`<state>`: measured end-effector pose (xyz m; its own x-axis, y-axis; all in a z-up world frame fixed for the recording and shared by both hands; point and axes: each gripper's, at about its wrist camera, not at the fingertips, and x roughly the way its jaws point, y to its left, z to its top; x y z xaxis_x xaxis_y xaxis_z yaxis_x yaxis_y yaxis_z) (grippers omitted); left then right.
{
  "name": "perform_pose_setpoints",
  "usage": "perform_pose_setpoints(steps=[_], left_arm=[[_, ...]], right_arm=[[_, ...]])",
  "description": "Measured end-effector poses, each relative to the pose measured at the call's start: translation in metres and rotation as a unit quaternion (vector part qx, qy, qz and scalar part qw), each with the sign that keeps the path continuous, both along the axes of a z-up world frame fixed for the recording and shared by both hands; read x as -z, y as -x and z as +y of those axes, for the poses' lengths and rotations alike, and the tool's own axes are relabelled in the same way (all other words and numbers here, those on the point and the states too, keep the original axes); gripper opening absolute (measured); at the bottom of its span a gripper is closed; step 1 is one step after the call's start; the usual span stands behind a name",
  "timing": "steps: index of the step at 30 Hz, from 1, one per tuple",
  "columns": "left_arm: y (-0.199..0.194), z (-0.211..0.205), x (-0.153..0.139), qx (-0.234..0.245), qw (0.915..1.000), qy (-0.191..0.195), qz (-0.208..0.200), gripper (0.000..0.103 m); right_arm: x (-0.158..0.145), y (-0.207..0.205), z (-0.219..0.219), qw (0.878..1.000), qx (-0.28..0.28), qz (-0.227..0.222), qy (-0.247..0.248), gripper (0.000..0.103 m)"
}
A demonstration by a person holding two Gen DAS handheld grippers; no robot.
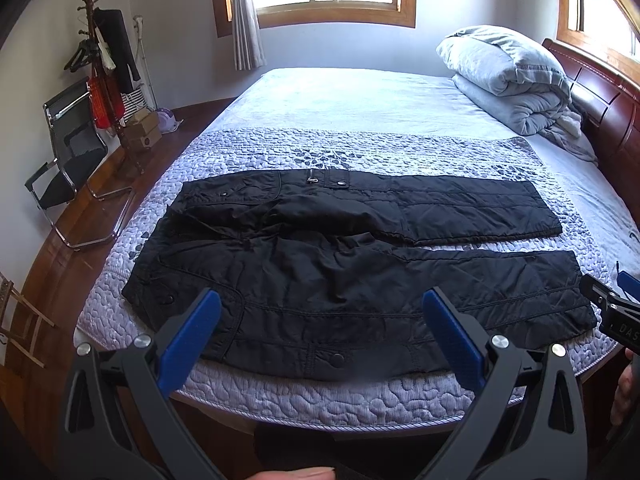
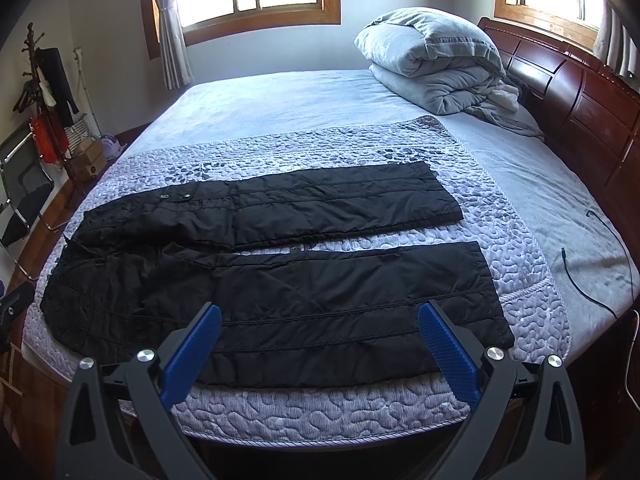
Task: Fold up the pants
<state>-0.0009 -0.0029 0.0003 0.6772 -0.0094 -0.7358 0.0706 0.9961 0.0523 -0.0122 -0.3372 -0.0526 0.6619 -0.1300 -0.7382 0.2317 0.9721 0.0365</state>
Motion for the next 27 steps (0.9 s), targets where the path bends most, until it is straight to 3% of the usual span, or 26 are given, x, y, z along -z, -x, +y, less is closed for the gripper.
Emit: perform_pose_setpoints(steps=[27], left_arm=[[-0.0008, -0.0017, -0.0007, 0.0, 1.0, -0.002, 0.0, 0.101]], right_arm=[[-0.0025, -0.001, -0.0042, 1.0, 0.006, 0.004, -0.004, 0.1]])
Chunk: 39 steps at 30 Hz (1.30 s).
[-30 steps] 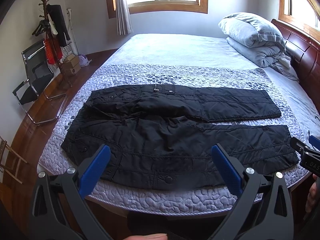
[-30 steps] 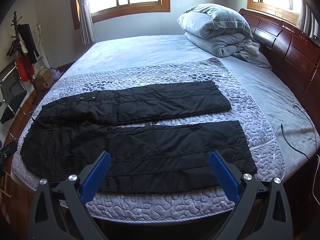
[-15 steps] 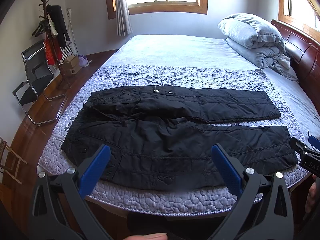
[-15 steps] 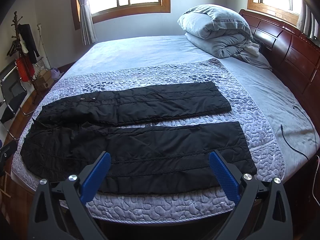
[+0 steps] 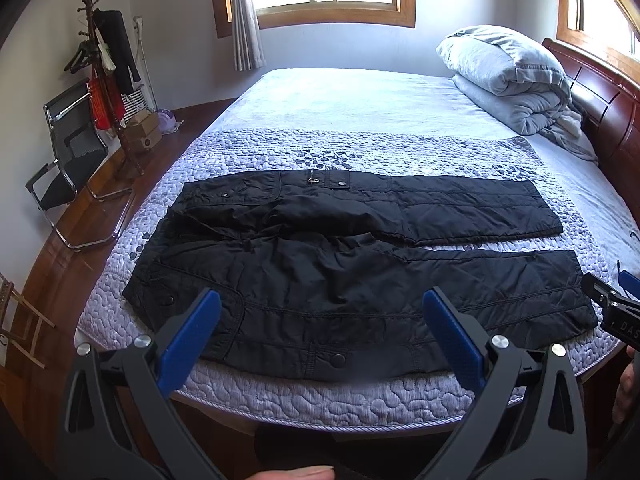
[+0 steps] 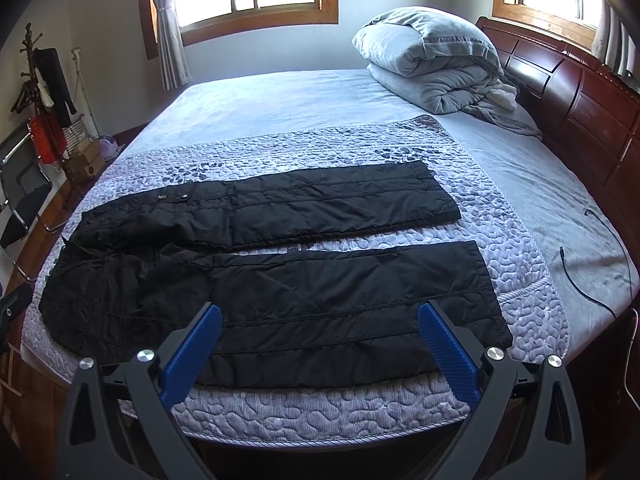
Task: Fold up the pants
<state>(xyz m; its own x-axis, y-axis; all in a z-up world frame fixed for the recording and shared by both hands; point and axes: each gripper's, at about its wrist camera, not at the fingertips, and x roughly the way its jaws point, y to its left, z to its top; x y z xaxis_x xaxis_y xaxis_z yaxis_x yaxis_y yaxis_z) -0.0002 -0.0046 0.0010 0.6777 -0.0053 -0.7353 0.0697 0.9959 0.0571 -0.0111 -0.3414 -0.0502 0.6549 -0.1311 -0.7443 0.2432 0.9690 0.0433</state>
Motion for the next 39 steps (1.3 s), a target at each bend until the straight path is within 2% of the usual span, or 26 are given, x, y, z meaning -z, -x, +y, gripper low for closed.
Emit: perform_pose_setpoints(steps=[11, 18, 28, 34, 39], left_arm=[[0.0, 0.001, 0.003, 0.0, 1.0, 0.0, 0.0, 0.101], [-0.001, 0.001, 0.003, -0.001, 1.0, 0.0, 0.002, 0.101], [-0.014, 0.002, 0.009, -0.001, 0.9999, -0.006, 0.011, 0.101], [-0.059, 0.025, 0.019, -0.011, 0.9983, 0.008, 0.056, 0.101], [-0.121, 0.069, 0.029, -0.078, 0.9947, -0.004, 0.068, 0.1]], right_arm=[[0.005, -0.001, -0.004, 1.0, 0.012, 0.004, -0.005, 0.1], [0.009, -0.003, -0.007, 1.0, 0.001, 0.008, -0.024, 0.1], [0.01, -0.014, -0.006, 1.0, -0.019, 0.007, 0.0, 0.1], [-0.003, -0.053, -0.045, 1.0, -0.006, -0.01, 0.012, 0.1], [-0.003, -0.105, -0.098, 1.0, 0.013, -0.003, -0.005, 0.1]])
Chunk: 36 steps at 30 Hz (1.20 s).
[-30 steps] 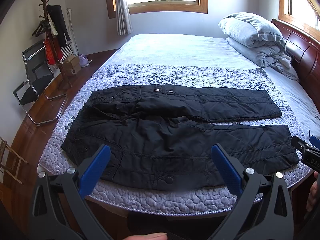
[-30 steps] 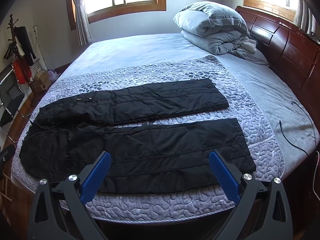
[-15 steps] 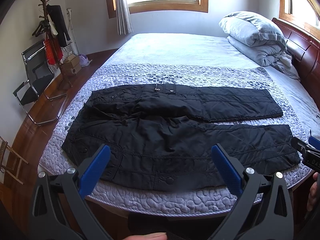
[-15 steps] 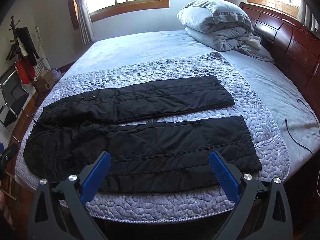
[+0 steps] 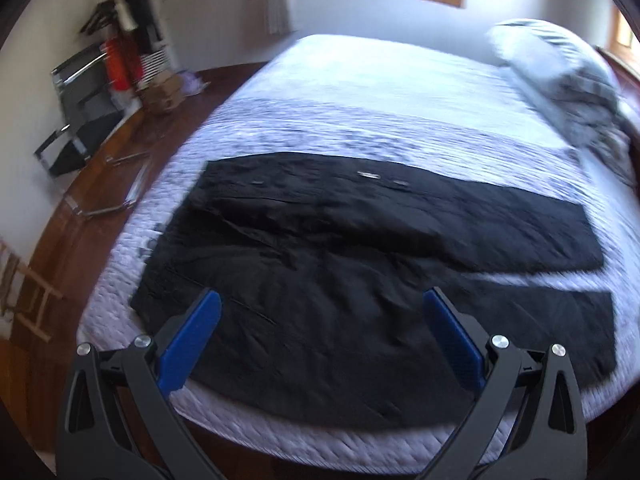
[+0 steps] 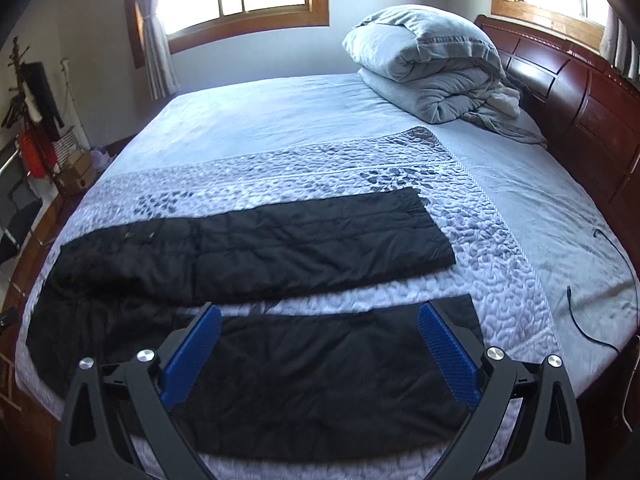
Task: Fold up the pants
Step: 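Grasp the black pants waistband with the left tool while the right tool grasps a leg hem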
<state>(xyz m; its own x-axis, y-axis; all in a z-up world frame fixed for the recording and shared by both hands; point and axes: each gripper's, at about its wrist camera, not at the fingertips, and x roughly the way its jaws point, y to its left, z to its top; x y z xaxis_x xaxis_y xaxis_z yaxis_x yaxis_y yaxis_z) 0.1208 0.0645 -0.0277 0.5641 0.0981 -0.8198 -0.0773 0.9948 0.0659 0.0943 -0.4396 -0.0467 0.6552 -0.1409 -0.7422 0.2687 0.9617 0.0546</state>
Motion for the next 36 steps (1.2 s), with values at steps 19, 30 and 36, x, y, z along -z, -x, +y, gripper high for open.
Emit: perform_pose_setpoints(steps=[19, 30, 36], left_arm=[[-0.279, 0.179, 0.109, -0.084, 0.9628, 0.089, 0.241, 0.1], [-0.339, 0.222, 0.183, -0.122, 0.9375, 0.093, 0.312, 0.1], [-0.361, 0.21, 0.2, -0.105, 0.936, 0.068, 0.329, 0.099]], right_arm=[[0.121, -0.252, -0.195, 0.983, 0.021, 0.182, -0.035, 0.099], [0.191, -0.302, -0.234, 0.967, 0.042, 0.234, -0.092, 0.099], [0.201, -0.314, -0.217, 0.966, 0.004, 0.249, -0.075, 0.099]])
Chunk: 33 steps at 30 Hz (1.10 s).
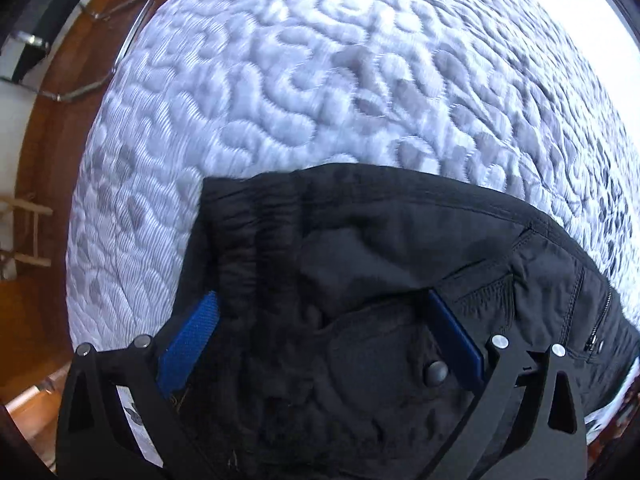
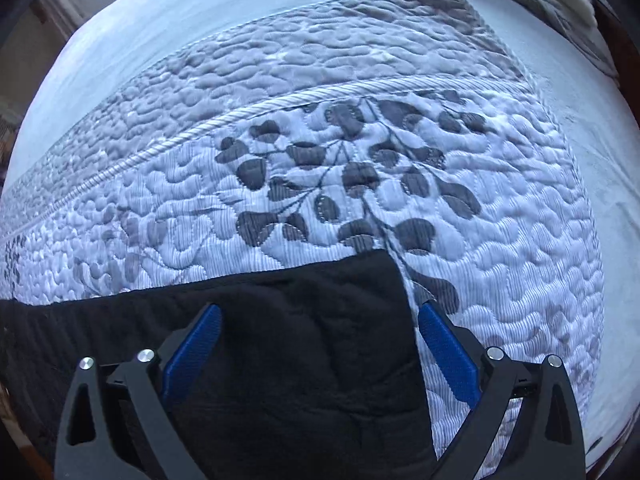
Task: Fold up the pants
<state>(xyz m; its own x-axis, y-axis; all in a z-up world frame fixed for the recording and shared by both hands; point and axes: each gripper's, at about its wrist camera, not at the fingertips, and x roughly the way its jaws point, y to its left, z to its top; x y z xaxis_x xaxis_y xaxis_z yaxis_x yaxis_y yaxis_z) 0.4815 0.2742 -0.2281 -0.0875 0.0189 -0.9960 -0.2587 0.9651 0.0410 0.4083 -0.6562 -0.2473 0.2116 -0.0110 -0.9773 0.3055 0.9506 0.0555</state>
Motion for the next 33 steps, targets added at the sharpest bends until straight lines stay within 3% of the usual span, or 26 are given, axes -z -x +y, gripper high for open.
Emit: perform_pose_setpoints(steps=[2, 4, 6, 7, 9, 12, 15, 19, 26, 30, 33], left_arm=[[-0.003, -0.007, -0.001, 0.01, 0.9999, -0.008, -0.001, 0.098], [-0.002, -0.006, 0.0, 0.003, 1.0, 0.001, -0.006, 0.089], [0.004, -0.004, -0.005, -0.016, 0.9987, 0.045, -0.02, 0.061], [0.006, -0.003, -0.007, -0.014, 0.9985, 0.046, -0.025, 0.056], [0.009, -0.008, -0.01, 0.008, 0.9984, 0.047, -0.03, 0.032], [0.014, -0.028, -0.019, 0.027, 0.9981, 0.042, -0.035, 0.011], [0.013, -0.048, -0.023, 0.053, 0.9978, 0.01, -0.037, 0.009], [0.014, -0.051, -0.027, 0.05, 0.9978, 0.009, -0.043, 0.008], [0.014, -0.05, -0.014, 0.053, 0.9974, 0.004, -0.048, 0.008], [0.012, -0.045, -0.012, 0.052, 0.9975, -0.002, -0.047, 0.009], [0.013, -0.049, -0.019, 0.054, 0.9973, -0.009, -0.049, 0.009]], right_arm=[[0.003, -0.003, 0.0, 1.0, 0.001, 0.0, -0.002, 0.099], [0.003, -0.003, -0.002, 1.0, 0.007, -0.004, -0.007, 0.099], [0.001, 0.0, -0.005, 1.0, 0.018, -0.008, -0.01, 0.099], [0.001, 0.001, -0.007, 1.0, 0.021, -0.008, -0.011, 0.099], [0.0, 0.004, -0.011, 1.0, 0.023, -0.006, -0.013, 0.099], [-0.005, 0.008, -0.015, 0.999, 0.019, -0.013, -0.024, 0.099], [-0.017, 0.019, -0.032, 0.998, 0.017, -0.025, -0.05, 0.099], [-0.031, 0.019, -0.052, 0.997, 0.021, -0.04, -0.057, 0.099], [-0.003, -0.005, -0.035, 0.998, -0.03, 0.006, -0.06, 0.096], [0.007, -0.007, -0.015, 0.998, -0.057, 0.033, -0.018, 0.085], [0.0, 0.0, -0.007, 0.996, -0.077, 0.034, 0.009, 0.06]])
